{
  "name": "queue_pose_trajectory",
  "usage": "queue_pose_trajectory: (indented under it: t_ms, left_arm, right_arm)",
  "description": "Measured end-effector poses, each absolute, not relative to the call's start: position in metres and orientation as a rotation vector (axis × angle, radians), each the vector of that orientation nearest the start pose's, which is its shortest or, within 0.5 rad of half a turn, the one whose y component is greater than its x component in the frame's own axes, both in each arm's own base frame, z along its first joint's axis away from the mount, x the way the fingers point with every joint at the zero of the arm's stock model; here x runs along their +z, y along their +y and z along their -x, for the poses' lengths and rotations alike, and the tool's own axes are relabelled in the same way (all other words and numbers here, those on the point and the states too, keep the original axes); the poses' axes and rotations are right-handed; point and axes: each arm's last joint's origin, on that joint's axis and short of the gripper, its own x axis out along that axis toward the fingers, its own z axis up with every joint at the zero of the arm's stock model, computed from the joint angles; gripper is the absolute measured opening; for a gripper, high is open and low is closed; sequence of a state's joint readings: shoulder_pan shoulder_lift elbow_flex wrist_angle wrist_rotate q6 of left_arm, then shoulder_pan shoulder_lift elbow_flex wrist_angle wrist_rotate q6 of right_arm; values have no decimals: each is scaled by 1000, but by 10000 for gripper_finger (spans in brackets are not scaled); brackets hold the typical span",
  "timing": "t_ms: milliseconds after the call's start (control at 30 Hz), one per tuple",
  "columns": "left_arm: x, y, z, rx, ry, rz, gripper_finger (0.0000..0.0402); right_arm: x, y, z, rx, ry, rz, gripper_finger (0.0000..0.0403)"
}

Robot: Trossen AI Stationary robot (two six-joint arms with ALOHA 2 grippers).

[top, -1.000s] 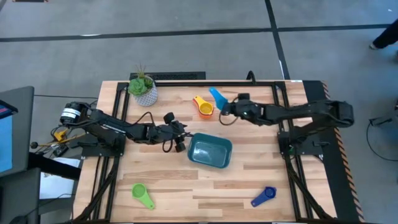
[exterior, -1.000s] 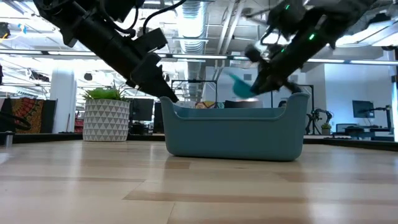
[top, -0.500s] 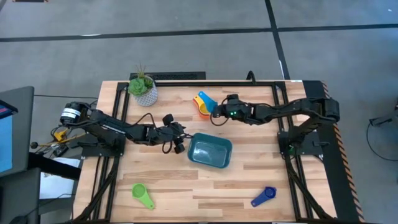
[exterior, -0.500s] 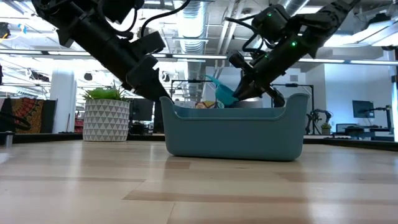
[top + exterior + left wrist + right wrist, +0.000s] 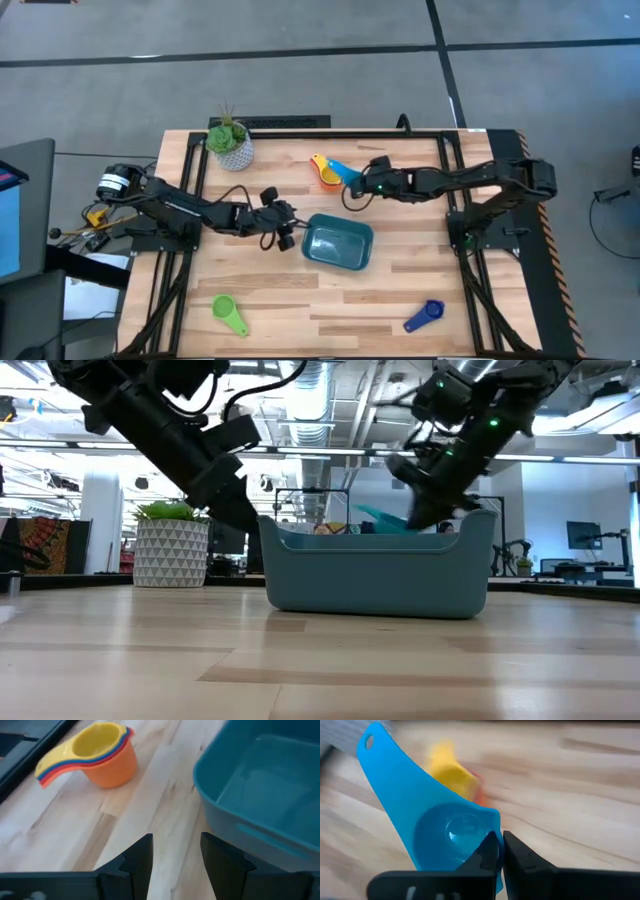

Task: Nest measuring cups in basket
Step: Stack the green measuring cup on top of the yellow measuring cup

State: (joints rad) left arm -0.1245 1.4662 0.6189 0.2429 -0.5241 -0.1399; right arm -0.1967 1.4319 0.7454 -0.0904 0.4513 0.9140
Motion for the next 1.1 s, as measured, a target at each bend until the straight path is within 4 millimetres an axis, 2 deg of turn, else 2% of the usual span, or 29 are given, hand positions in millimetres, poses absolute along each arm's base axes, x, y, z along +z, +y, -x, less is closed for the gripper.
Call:
queue_pose_trajectory:
  t_ms: [100,200,333,433,633,800,967,1100]
  left_arm:
    - [168,-23,-274,429,559,-50,156]
    - [166,-28,-272,420,581,-43,156]
    - [162,-38,-264,384,659,-48,156]
    - [168,-45,-254,352,709,-17,156]
    - [199,-60,-237,317,697,80,156]
    - [225,-74,-222,211,663,162,156]
    - [231,-87,-202,41,761,313,156]
    - [227,-104,-185,-19,890,427,156]
  right_arm:
    - [183,-58,-249,-1012,646,-676,21]
    - [178,-41,-227,-1116,808,-629,18]
    - [173,-20,-206,-1128,875,-628,28]
    - [167,-12,-197,-1094,910,-654,30]
    - [144,-3,-184,-1084,982,-723,22]
    - [138,7,-181,-1059,975,-741,44]
    - [138,13,-180,-1031,980,-730,85]
    - [139,18,-180,-1023,962,-711,137]
